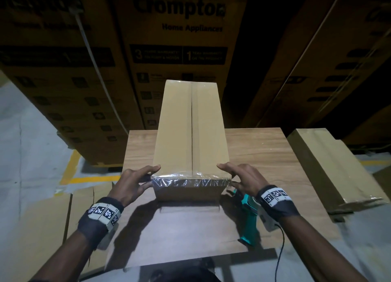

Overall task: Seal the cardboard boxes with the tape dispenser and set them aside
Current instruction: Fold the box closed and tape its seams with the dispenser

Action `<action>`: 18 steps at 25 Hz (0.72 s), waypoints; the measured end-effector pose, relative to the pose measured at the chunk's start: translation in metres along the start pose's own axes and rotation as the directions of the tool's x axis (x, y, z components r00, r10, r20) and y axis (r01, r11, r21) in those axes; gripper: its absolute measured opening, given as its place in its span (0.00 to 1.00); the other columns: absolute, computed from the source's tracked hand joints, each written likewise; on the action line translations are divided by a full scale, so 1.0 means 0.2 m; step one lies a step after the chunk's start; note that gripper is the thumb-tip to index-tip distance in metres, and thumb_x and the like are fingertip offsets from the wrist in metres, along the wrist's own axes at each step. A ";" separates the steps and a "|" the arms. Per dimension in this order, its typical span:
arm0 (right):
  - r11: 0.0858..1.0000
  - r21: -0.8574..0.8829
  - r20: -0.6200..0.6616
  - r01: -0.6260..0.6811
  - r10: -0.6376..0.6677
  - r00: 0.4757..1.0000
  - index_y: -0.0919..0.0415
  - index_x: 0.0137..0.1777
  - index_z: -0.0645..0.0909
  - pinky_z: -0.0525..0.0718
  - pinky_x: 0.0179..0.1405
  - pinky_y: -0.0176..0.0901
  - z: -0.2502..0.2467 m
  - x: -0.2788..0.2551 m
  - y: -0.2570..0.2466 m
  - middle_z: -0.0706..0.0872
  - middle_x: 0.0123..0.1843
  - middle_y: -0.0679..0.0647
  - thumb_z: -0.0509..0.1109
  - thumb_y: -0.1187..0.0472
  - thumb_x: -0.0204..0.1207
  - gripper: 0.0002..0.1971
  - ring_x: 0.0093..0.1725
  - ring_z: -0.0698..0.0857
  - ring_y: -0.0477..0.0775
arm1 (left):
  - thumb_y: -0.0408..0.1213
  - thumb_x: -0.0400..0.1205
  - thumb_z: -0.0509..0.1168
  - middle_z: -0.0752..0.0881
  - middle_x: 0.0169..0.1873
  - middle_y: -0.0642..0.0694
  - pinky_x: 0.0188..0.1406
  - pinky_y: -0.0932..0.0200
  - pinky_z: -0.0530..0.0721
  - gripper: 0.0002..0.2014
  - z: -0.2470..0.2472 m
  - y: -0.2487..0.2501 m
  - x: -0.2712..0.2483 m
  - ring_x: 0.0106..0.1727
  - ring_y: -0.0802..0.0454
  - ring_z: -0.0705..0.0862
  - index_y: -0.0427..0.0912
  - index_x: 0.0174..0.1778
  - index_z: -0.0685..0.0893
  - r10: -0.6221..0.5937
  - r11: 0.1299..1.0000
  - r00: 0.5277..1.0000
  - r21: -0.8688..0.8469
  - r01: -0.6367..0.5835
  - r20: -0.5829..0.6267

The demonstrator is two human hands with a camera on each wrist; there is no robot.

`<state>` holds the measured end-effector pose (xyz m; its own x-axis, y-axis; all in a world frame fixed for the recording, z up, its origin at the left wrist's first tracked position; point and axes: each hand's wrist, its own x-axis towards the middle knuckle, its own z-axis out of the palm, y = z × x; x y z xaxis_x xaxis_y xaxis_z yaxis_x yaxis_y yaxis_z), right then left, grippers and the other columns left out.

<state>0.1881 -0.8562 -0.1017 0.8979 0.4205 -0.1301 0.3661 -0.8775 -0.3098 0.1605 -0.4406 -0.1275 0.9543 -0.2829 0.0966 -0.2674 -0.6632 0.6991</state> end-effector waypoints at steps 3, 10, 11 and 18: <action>0.999 -0.018 0.002 0.033 -0.033 0.999 0.41 0.78 0.70 0.88 0.56 0.52 0.01 0.01 -0.01 0.90 0.65 0.48 0.84 0.55 0.72 0.38 0.58 0.88 0.50 | 0.34 0.75 0.82 0.91 0.58 0.59 0.61 0.54 0.90 0.31 0.01 -0.02 0.00 0.58 0.66 0.89 0.58 0.73 0.84 0.000 1.000 1.000 -0.003 0.000 -0.011; 0.996 -0.014 -0.013 0.087 -0.087 0.996 0.46 0.67 0.75 0.89 0.54 0.50 0.00 0.03 0.00 0.89 0.68 0.44 0.83 0.45 0.72 0.28 0.56 0.90 0.47 | 0.53 0.73 0.78 0.91 0.56 0.61 0.58 0.54 0.91 0.27 0.00 0.00 0.01 0.55 0.68 0.90 0.56 0.70 0.86 0.020 1.000 0.999 -0.010 -0.021 -0.031; 0.995 0.017 -0.011 0.095 -0.095 0.995 0.46 0.67 0.75 0.90 0.55 0.52 0.00 0.03 0.01 0.88 0.69 0.43 0.80 0.40 0.73 0.27 0.58 0.90 0.47 | 0.53 0.74 0.78 0.91 0.56 0.59 0.58 0.54 0.91 0.27 0.00 0.00 0.00 0.54 0.68 0.90 0.57 0.70 0.87 0.016 1.000 0.999 -0.021 -0.016 -0.043; 0.995 0.037 -0.126 0.091 -0.086 0.988 0.32 0.81 0.67 0.91 0.53 0.52 0.03 -0.04 -0.01 0.89 0.66 0.41 0.57 0.21 0.78 0.34 0.47 0.88 0.38 | 0.62 0.83 0.68 0.92 0.58 0.56 0.57 0.54 0.90 0.24 0.01 0.04 -0.05 0.56 0.65 0.89 0.62 0.75 0.83 0.014 1.000 0.997 0.025 -0.012 -0.074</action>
<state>0.1789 -0.8557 -0.1065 0.8868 0.4618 0.0162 0.4369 -0.8266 -0.3549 0.1493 -0.4440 -0.1237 0.9578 -0.2399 0.1583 -0.2819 -0.6772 0.6797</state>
